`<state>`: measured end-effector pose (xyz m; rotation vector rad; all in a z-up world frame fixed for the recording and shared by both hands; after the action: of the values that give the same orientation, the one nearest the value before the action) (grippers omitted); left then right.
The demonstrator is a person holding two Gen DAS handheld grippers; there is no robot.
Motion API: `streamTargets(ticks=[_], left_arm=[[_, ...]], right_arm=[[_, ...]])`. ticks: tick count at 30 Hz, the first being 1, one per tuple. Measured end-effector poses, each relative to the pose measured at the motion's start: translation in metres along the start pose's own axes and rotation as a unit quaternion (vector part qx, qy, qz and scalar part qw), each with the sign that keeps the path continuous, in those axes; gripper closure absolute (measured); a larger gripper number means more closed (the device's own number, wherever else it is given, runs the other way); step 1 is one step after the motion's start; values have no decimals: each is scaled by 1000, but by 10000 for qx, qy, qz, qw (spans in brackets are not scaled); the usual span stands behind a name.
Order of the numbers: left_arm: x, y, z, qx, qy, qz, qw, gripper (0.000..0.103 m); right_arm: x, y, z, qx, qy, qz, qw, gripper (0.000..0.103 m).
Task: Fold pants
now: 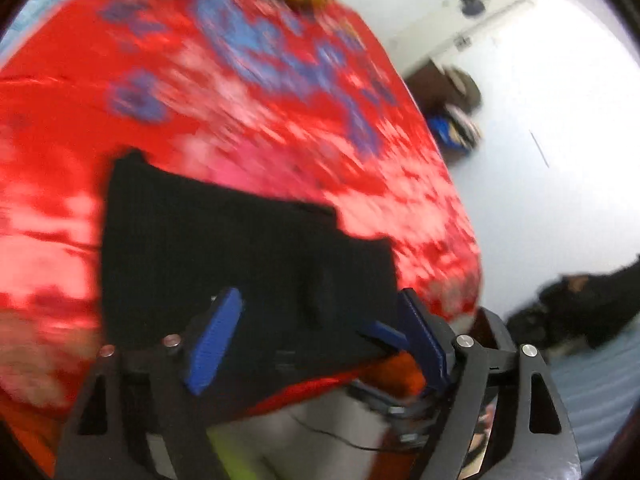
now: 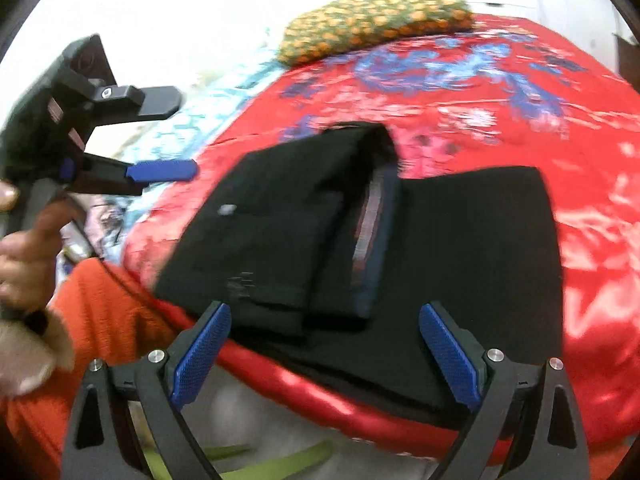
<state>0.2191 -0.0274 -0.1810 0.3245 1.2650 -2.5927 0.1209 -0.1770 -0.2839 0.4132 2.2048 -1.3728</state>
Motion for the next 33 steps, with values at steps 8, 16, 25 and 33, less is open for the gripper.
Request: streamTargets(ticks=[8, 16, 25, 33], left_arm=[[30, -52, -151, -831, -1082, 871, 9868, 19], [35, -47, -204, -1126, -1603, 866, 9768, 23], [37, -31, -206, -1258, -1515, 681, 9781, 23], [36, -25, -211, -1396, -1534, 659, 9760, 23]], right_arm=[[-16, 31, 8, -78, 433, -37, 9990, 17], [-25, 38, -2, -930, -86, -595, 9938, 44], [-29, 32, -6, -399, -854, -638, 9935, 45], [-23, 43, 0, -1248, -361, -984, 9866, 44]])
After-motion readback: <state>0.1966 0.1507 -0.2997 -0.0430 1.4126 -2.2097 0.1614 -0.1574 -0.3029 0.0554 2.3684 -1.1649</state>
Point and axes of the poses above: each gripper's, at about its wrist camera, not at the fingertips, and y roughly the way its jaws point, z to its right, x to its underside, the point moved 10 cm from there along y, roughly the way its jaws point, and after that the axes turned 5 degrees about -y, right-handed, at the moved point
